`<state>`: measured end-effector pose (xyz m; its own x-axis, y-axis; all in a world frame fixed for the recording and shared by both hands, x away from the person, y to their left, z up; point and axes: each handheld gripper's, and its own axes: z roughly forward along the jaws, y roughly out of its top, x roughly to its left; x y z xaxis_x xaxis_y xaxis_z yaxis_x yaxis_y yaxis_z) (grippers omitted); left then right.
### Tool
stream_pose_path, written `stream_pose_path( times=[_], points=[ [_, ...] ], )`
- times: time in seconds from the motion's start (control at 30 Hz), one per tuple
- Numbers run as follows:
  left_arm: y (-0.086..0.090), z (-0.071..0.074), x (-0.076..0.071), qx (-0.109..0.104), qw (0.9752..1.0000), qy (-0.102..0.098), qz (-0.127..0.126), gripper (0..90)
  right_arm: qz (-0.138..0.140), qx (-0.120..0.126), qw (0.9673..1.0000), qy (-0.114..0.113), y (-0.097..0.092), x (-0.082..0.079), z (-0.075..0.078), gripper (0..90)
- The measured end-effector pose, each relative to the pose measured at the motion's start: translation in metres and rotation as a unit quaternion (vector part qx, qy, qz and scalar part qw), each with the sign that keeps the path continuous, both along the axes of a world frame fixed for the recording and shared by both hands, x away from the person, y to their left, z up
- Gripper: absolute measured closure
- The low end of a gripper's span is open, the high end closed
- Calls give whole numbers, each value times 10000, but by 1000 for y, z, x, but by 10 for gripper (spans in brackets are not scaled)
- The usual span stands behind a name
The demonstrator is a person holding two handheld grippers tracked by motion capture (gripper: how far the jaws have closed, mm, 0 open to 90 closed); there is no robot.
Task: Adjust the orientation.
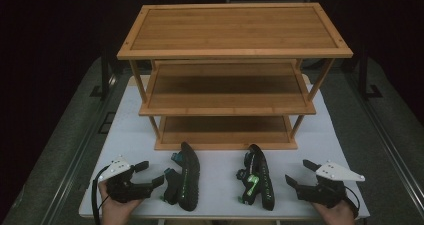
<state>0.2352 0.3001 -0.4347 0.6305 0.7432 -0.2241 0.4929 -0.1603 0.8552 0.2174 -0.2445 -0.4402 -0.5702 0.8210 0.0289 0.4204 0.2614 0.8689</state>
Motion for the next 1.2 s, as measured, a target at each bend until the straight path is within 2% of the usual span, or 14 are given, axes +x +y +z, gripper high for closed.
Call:
stream_pose_path(
  times=[0.1,0.17,0.23,0.3,0.33,0.43,0.47,0.73,0.93,1.03,1.07,1.2],
  points=[
    [3,1,0,-17,10000,19,-25,237,45,-44,10000,-41,3,-1,1,187],
    [4,1,0,4,10000,48,-8,245,50,-51,10000,-36,3,-1,1,187],
    [5,-1,1,11,9998,160,-89,282,71,-65,9999,-55,4,-2,1,188],
    [5,-1,1,67,9998,181,-105,291,63,-49,9999,-72,4,-2,2,187],
    [5,-1,1,157,9995,198,-165,322,59,-39,9999,-83,4,-2,2,187],
    [3,-1,1,188,9992,242,-261,363,74,-35,9999,-112,4,-2,2,188],
    [2,-1,2,262,9988,269,-308,379,77,-30,9999,-104,5,-3,2,188],
    [-6,-4,4,463,9970,382,-478,413,98,-37,9998,-148,6,-3,3,188],
    [-10,-7,8,527,9958,469,-577,447,107,-29,9998,-170,8,-4,4,188],
    [-12,-7,9,565,9950,501,-656,499,111,-20,9998,-166,8,-4,4,188],
    [-14,-7,9,539,9942,536,-761,531,123,-26,9997,-187,8,-4,4,188],
    [-17,-6,11,538,9935,561,-833,581,129,-15,9997,-192,8,-4,4,188]
  ],
)
